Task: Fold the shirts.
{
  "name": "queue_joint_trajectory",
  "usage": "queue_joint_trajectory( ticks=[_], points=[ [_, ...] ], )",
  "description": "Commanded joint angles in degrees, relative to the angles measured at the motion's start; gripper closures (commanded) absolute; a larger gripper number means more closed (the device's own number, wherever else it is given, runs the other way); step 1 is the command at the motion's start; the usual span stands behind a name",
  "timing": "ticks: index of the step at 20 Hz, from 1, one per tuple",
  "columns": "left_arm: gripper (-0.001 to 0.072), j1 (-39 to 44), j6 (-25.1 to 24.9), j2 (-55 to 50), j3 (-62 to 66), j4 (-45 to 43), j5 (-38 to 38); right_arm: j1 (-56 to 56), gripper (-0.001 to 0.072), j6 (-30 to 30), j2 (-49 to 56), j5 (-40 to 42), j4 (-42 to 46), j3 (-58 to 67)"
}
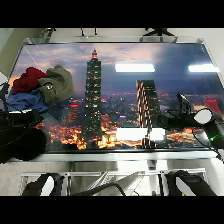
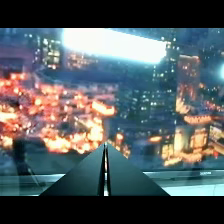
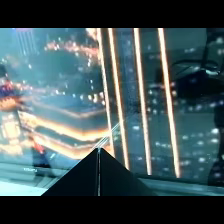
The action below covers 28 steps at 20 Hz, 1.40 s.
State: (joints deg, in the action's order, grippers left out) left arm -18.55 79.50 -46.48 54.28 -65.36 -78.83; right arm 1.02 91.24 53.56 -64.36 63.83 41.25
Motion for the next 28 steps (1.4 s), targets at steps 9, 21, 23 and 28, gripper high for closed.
queue_joint_trajectory(
  ticks=[9, 21, 23, 28],
  points=[
    [-0.0007, -0.1, 0.0, -0.9, 0.0, 0.3, 13.2, 0.0, 0.0693, -0.9, 0.0, 4.7, 0.0, 0.0],
    [0.0032, -0.8, -3.2, -44.5, 22.6, -2.6, 26.4, 0.0, 0.0416, -0.9, 0.1, 19.3, 1.0, 0.0],
    [0.0032, -0.8, -3.2, -51.6, 27.1, -2.4, 26.3, 0.0, 0.0416, -0.9, 0.2, 21.0, 1.0, 0.0],
    [0.0033, 0.3, -4.7, -63.5, 37.7, 1.0, 22.1, 0.0, 0.0416, -1.3, 2.3, 22.6, 1.0, 0.0]
  ],
)
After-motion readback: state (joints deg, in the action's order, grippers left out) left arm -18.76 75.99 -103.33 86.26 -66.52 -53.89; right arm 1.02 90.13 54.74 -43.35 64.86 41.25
